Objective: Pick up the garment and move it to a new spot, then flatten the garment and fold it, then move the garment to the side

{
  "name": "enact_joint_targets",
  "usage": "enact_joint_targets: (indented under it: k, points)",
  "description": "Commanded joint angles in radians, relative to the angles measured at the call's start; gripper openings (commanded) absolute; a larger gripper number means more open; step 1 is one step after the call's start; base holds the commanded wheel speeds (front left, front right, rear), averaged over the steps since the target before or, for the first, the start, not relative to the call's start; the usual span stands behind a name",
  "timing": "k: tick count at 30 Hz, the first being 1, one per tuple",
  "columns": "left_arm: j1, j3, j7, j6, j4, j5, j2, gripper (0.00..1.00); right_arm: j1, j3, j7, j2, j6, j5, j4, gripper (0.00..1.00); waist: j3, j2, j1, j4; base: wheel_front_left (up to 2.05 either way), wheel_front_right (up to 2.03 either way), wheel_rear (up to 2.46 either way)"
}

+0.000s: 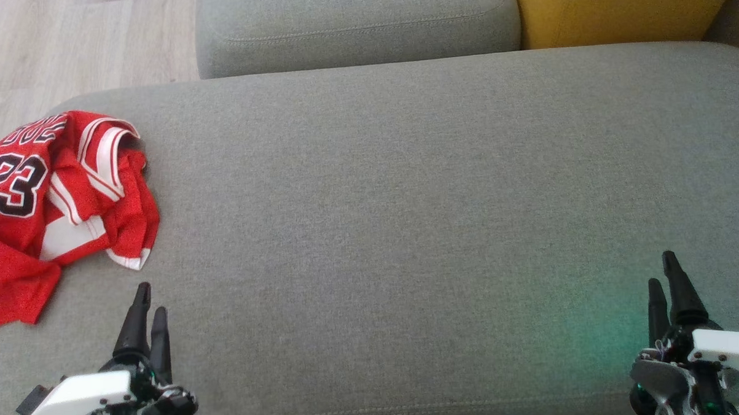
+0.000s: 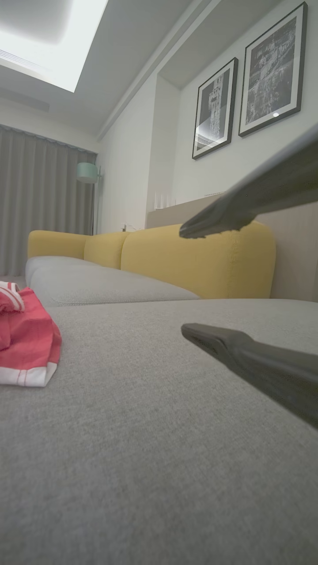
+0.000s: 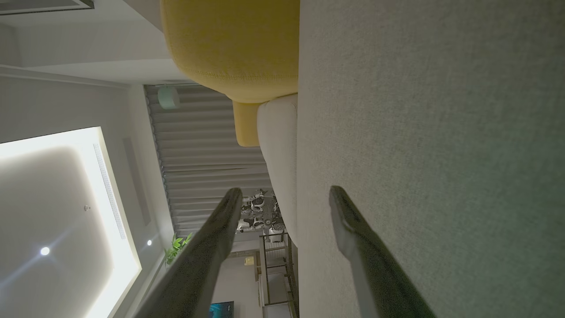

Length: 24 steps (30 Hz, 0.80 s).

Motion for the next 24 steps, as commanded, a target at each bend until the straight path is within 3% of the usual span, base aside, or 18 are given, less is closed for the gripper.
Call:
enact_joint_targets:
  k: [1,13,24]
  points:
    - [-0.048,-0.003,-0.007,-0.004,-0.040,0.004,0.009,1.00,-0.044,0.005,-0.009,-0.005,0.000,-0.007,-0.038,1.00,0.000,0.0000,0.0000,0.000,0.00,0.00,0.00]
    - [-0.063,-0.026,-0.042,-0.005,-0.058,0.040,0.018,1.00,-0.057,0.037,-0.044,-0.021,0.000,-0.053,-0.062,1.00,-0.001,0.0000,0.0000,0.001,0.00,0.00,0.00]
    - [-0.090,-0.041,-0.084,-0.006,-0.126,0.243,0.026,1.00,-0.075,0.048,-0.085,-0.040,0.000,-0.245,-0.113,1.00,-0.005,0.0000,0.0000,0.005,0.00,0.00,0.00]
